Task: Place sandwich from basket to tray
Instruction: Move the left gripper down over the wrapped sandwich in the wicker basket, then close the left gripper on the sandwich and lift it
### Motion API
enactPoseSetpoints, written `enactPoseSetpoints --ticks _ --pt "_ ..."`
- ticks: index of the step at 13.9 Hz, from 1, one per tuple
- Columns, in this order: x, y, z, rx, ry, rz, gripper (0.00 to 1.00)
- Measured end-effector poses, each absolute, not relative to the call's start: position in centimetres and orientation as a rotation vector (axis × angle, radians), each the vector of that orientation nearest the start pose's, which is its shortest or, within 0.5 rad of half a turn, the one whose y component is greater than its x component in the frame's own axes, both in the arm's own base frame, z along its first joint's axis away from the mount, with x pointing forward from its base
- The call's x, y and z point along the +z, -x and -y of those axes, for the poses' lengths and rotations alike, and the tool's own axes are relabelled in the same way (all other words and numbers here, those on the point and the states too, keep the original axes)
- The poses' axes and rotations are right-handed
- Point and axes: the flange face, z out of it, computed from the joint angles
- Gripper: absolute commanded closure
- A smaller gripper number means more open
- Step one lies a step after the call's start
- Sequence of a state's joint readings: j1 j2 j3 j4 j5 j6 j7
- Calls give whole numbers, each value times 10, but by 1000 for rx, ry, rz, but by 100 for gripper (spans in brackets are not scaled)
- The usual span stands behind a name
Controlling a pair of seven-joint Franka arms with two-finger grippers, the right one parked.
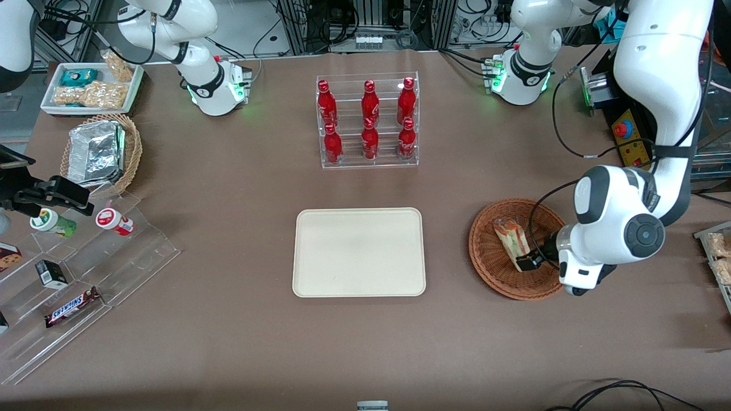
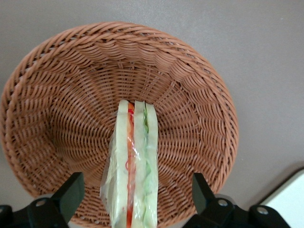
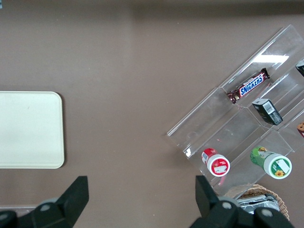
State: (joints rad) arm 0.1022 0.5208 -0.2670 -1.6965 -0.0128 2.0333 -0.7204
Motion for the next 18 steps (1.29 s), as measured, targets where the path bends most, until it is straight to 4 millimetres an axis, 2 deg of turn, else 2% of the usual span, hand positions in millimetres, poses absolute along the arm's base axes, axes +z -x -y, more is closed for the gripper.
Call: enactPoseSetpoints --ticks 5,9,10,11,12,13,15,18 --pt "252 -639 90 393 2998 852 0" --pt "232 -626 102 454 2987 802 0" --pt "228 -622 106 469 2985 791 5" --pt "225 -619 109 480 2984 783 42" --pt "222 -616 111 491 2981 775 72" --pt "219 -613 113 503 2977 770 89" --pt "218 -609 114 513 2972 769 93" --pt "229 -609 113 500 2971 765 94"
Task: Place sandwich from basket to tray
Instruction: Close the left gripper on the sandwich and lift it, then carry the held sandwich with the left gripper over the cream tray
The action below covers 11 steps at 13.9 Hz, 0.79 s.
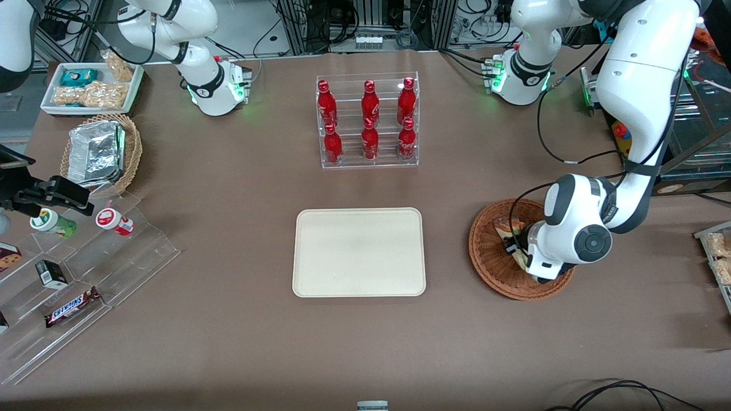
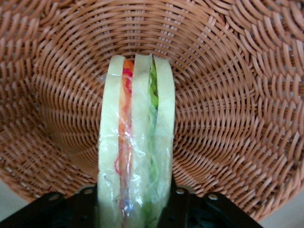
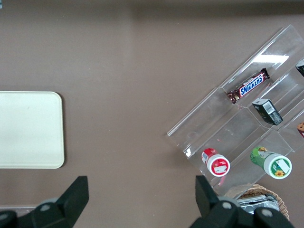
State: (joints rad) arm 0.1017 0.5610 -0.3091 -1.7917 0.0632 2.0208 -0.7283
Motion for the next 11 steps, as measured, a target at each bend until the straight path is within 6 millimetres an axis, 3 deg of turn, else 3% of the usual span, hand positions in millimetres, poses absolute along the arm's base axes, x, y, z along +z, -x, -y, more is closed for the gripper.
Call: enactPoseSetpoints --ticks 2,4,8,9,11 --pt "252 -611 115 467 2982 745 94" --pt "288 -611 132 422 3009 697 93" --pt "361 -602 215 375 3082 486 96" --pt "368 -595 241 365 3097 422 98" --pt "363 -573 295 367 3112 280 98"
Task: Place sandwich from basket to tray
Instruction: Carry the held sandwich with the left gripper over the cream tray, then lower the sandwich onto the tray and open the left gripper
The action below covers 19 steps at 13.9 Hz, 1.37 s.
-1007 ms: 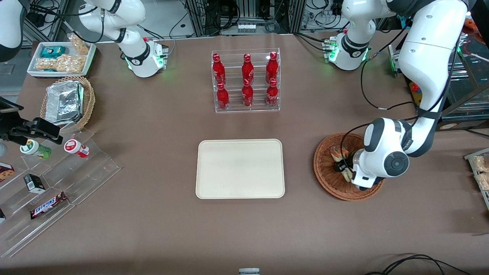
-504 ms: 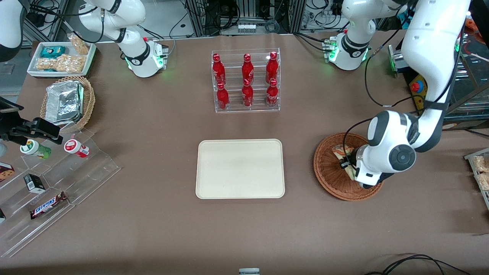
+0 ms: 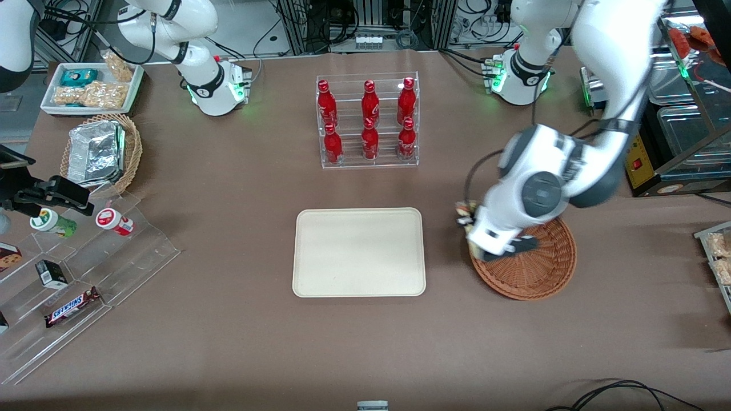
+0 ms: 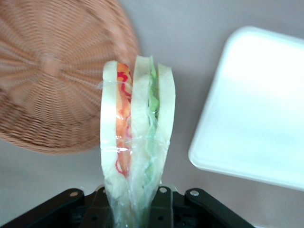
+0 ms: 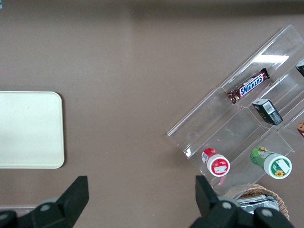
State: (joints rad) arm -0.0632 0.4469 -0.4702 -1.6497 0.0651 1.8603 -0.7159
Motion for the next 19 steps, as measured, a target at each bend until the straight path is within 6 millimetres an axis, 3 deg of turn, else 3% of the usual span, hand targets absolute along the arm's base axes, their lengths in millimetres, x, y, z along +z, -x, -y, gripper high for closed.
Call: enactPoseSetpoints --ticks 3,5,7,10,12,15,16,17,19 --pt "336 -543 385 342 3136 54 97" --pt "312 -535 439 348 3156 -24 96" --pt "284 -536 475 310 3138 -27 97" --pt "240 -542 514 242 3119 15 96" --pt "213 -545 530 219 3121 26 86" --pt "210 -553 537 171 3163 41 67" --pt "212 -555 539 148 3182 48 46" --pt "213 -556 540 133 3194 71 0" --pt "214 -557 542 108 3191 149 0"
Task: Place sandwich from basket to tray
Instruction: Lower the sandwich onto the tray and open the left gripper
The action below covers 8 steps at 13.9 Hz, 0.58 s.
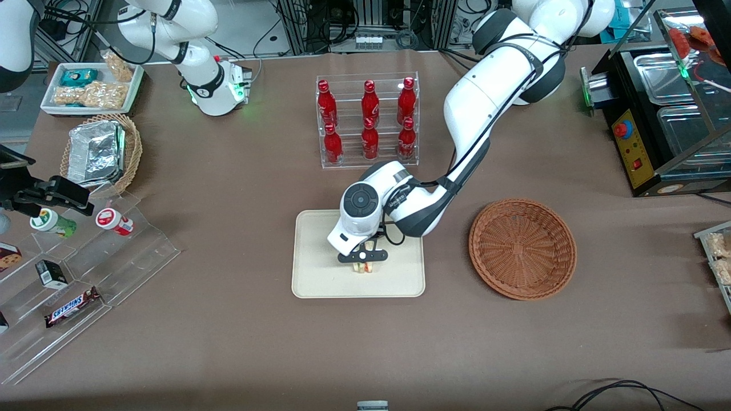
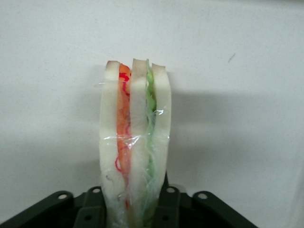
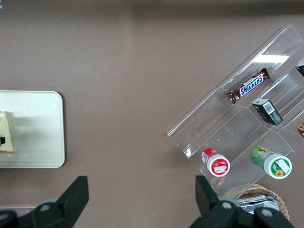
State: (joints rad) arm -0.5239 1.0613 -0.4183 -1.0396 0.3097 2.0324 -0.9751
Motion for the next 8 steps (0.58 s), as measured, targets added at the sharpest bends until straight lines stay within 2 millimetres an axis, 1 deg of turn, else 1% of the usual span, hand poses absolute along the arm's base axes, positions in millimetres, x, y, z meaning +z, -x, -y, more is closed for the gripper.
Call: enactPoseSetpoints --ticks 3,5,6,7,8 --pt "216 -555 546 33 3158 189 0" --pt "223 -558 545 22 3151 200 0" --pt "233 -562 542 20 3143 209 0" --pt "249 -567 537 14 3132 225 0" --pt "273 -574 529 14 3126 255 0"
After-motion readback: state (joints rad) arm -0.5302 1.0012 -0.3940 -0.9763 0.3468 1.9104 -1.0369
